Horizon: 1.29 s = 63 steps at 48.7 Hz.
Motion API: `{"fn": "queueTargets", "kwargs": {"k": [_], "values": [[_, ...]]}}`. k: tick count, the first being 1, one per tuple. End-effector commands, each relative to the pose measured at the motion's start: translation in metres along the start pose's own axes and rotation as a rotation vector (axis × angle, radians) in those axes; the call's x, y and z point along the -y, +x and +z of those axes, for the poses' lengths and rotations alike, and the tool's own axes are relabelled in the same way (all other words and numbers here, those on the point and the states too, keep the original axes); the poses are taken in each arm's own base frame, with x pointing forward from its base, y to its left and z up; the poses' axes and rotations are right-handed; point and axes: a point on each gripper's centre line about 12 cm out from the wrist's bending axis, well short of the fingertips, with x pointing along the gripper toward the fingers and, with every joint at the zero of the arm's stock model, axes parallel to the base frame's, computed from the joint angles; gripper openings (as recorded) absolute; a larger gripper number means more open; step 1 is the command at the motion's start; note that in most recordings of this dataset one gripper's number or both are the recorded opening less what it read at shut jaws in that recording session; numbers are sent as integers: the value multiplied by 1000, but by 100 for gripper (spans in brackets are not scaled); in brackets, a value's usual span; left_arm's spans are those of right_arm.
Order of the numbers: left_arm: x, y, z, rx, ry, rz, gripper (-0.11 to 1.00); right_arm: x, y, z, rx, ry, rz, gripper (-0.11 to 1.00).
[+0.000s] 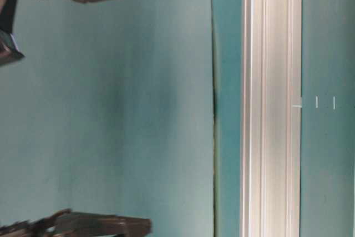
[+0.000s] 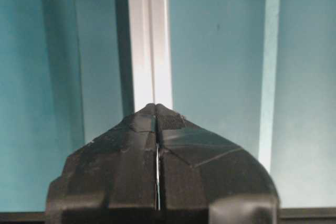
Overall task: Lift the metal rail with both hands and move it towards you.
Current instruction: 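Move both grippers over the two ends of the silver rail, then lower both open grippers down around the rail ends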
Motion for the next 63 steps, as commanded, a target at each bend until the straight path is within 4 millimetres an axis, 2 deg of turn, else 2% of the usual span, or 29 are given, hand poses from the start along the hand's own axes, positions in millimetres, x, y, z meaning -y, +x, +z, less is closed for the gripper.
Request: {"fn": "queueTargets", "kwargs": {"k": [1,13,27,33,37,42,46,50,53,56,58,63], "values": [[-3,-6,6,22,1,9,-6,7,1,4,-1,0,-5,-2],[-1,4,0,17,38,8,-6,18,5,1,-12,-21,-9,-2],[-5,3,-2,105,74,37,-3,17,8,-2,-5,-26,-8,-2],[-13,8,-10,84,32,44,5,16,10,-4,-7,-26,-5,-1],[-13,9,-10,84,30,44,19,15,10,-3,0,-28,-5,4],[-14,11,-9,91,27,46,50,16,12,-5,-3,-24,-6,20],[-13,14,-10,109,28,50,75,17,16,-10,-11,-19,-9,44],[-13,18,-11,119,28,53,94,17,23,-15,-14,-17,-13,70],[-13,20,-11,124,27,54,100,14,27,-19,-2,-30,-20,86],[-12,22,-12,124,21,53,99,12,29,-19,30,-33,-30,96],[-12,23,-13,126,14,53,99,12,30,-19,53,-30,-35,100],[-11,30,-17,128,-6,52,99,11,32,-20,96,-32,-45,99]]}}
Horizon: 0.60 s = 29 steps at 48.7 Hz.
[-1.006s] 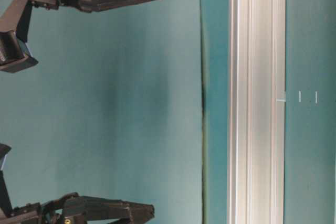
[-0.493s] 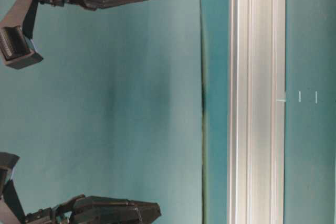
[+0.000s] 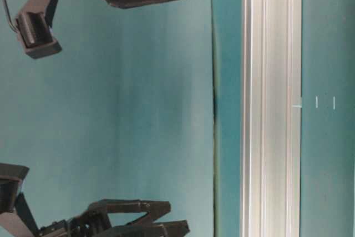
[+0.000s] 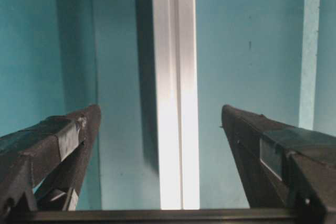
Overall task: Lift the metal rail with both hands and move it towards you.
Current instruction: 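Lower both open grippers down around the rail ends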
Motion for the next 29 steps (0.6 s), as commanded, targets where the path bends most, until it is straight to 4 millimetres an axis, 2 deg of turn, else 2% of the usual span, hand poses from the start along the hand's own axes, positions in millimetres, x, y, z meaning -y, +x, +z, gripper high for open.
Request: {"fn": "queueTargets", "kwargs": {"k": [1,13,29], "values": [[1,1,1,24,-8,6,99,-1,0,2,41,-6,-11,99],[7,18,-17,11,-48,0,99,-2,11,-3,53,-3,-14,100],[10,42,-24,-11,-58,-8,99,-7,34,-15,32,-4,-3,100]]}}
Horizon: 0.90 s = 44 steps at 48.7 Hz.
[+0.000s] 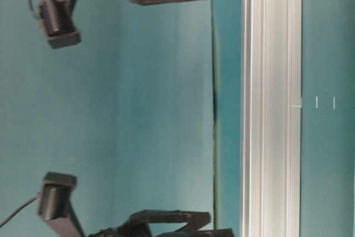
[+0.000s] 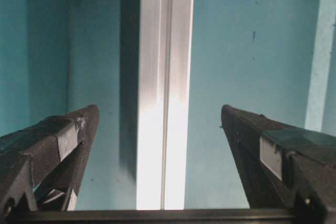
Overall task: Lift the metal rail with both hands and move it towards you.
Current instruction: 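Lower both open grippers down around the rail ends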
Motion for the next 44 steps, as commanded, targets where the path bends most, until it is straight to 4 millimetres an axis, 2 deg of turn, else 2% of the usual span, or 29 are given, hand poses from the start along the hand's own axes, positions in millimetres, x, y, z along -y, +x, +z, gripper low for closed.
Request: {"fn": "queueTargets", "kwargs": {"k": [1,19,31,44], "values": [[0,3,3,12,3,3,99,-2,8,-1,-2,-3,4,100],[1,27,-1,-10,-16,-3,99,-3,32,-4,7,0,4,100],[3,46,-8,-16,-24,-6,99,-4,50,-12,17,0,-1,100],[6,63,-17,-35,-25,-12,99,-3,66,-11,26,2,-5,100]]}}
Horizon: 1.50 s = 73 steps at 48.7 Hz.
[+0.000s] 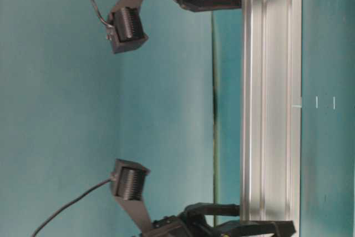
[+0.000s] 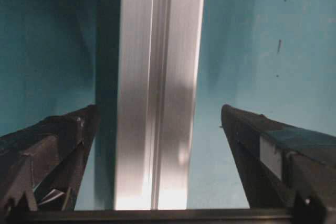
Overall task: Lift the metal rail with both hands and move it towards you.
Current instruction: 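Lower both open grippers down around the rail ends, then close both grippers on the rail ends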
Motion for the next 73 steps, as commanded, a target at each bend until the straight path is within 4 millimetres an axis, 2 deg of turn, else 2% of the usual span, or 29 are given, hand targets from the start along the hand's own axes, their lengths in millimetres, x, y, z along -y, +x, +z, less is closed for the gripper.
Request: {"fn": "queueTargets", "kwargs": {"k": [1,23,49,52,55,62,65,73], "values": [[0,1,1,9,3,2,99,0,5,1,3,0,1,100],[1,6,-1,29,3,5,99,9,7,-1,-2,23,-8,100],[1,9,-4,26,8,4,97,7,11,-4,-15,36,-4,98],[2,8,-5,24,19,4,92,6,13,-6,-25,34,-1,92],[2,9,-8,18,25,2,81,5,13,-7,-31,31,2,81],[3,9,-10,14,31,1,39,5,13,-8,-34,30,3,42],[3,8,-9,18,26,2,29,5,13,-7,-32,35,5,40],[3,9,-7,32,29,4,29,4,13,-7,-32,45,9,40]]}}
